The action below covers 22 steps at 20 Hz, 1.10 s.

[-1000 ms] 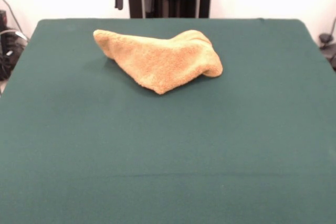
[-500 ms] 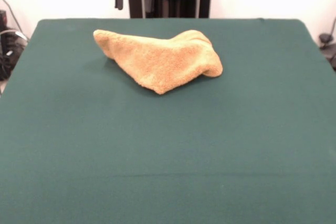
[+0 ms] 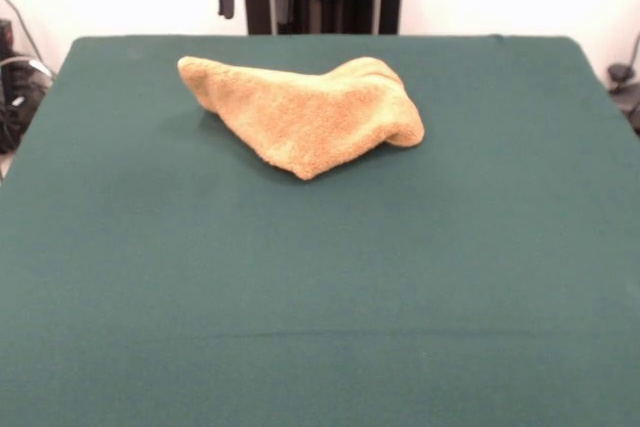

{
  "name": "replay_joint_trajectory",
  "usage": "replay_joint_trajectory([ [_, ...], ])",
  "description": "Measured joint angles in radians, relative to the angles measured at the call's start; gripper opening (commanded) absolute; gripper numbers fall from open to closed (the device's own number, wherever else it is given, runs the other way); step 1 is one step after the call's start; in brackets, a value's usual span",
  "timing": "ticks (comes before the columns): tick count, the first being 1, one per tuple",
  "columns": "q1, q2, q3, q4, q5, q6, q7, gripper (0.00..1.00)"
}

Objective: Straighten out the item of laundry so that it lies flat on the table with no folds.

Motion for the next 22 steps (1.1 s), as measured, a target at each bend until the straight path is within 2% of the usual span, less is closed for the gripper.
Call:
replay_joint_trajectory([
  [13, -0.018, -0.003, 0.000, 0.004, 0.006, 0.000, 0.000, 1.00],
  [19, -0.030, 0.026, -0.006, 0.005, -0.005, -0.010, 0.000, 1.00],
  [22, -0.030, 0.069, -0.009, 0.006, -0.007, -0.034, 0.000, 1.00],
])
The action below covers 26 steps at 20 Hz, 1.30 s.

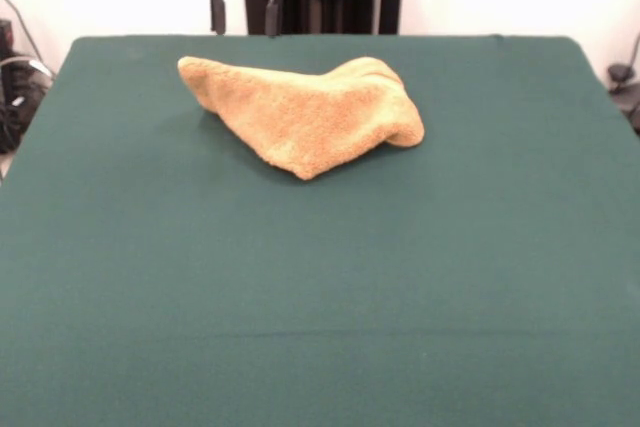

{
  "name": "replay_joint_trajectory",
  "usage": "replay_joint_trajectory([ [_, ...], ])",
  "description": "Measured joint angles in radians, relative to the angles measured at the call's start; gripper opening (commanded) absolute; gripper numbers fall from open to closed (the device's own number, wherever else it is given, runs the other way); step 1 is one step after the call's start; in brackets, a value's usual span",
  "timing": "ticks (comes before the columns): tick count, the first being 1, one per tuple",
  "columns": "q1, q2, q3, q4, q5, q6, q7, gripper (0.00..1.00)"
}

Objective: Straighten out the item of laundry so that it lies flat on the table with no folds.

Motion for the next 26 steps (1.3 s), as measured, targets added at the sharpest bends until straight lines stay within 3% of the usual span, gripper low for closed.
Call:
replay_joint_trajectory([
  [15, 0.011, 0.209, -0.032, -0.001, 0.001, -0.041, 0.000, 1.00],
  [26, 0.013, 0.227, -0.056, -0.001, 0.001, -0.041, 0.000, 1.00],
])
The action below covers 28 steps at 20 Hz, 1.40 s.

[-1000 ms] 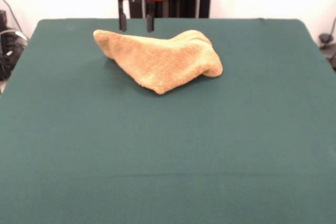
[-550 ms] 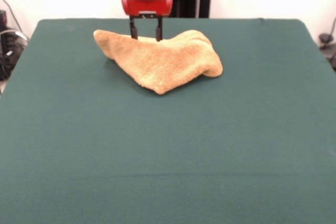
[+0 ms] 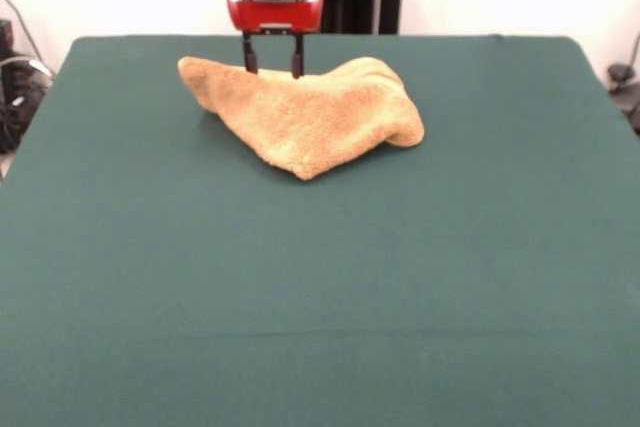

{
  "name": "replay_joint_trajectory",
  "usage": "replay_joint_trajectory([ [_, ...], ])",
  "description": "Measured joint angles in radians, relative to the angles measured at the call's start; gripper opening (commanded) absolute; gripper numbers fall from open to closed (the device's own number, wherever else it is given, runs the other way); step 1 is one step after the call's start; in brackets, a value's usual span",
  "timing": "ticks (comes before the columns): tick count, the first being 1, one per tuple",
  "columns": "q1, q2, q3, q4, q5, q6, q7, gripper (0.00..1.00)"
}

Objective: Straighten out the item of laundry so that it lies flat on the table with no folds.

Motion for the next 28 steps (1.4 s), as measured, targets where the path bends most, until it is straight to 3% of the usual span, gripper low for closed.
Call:
replay_joint_trajectory([
  [13, -0.044, -0.025, 0.000, 0.003, -0.002, 0.000, 0.000, 1.00],
  [22, -0.252, -0.064, 0.002, 0.003, -0.036, 0.030, 0.000, 1.00],
  [28, -0.289, -0.064, 0.003, 0.003, -0.061, 0.049, 0.000, 1.00],
])
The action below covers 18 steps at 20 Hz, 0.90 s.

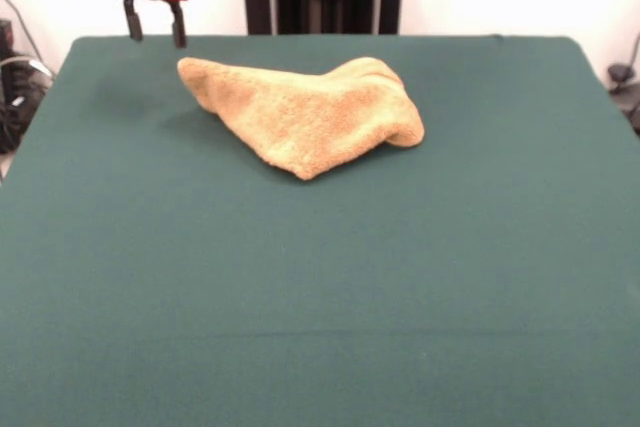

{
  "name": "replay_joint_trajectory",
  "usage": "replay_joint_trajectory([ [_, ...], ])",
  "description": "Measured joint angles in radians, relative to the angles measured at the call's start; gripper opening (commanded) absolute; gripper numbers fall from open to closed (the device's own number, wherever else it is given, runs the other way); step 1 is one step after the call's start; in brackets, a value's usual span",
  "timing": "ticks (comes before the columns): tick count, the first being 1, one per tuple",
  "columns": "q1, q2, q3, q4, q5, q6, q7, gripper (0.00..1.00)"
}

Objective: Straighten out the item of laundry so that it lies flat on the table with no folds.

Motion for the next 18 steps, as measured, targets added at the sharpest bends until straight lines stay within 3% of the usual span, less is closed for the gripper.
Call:
replay_joint_trajectory([
  [18, 0.060, -0.008, 0.021, 0.000, -0.027, 0.005, 0.000, 1.00],
])
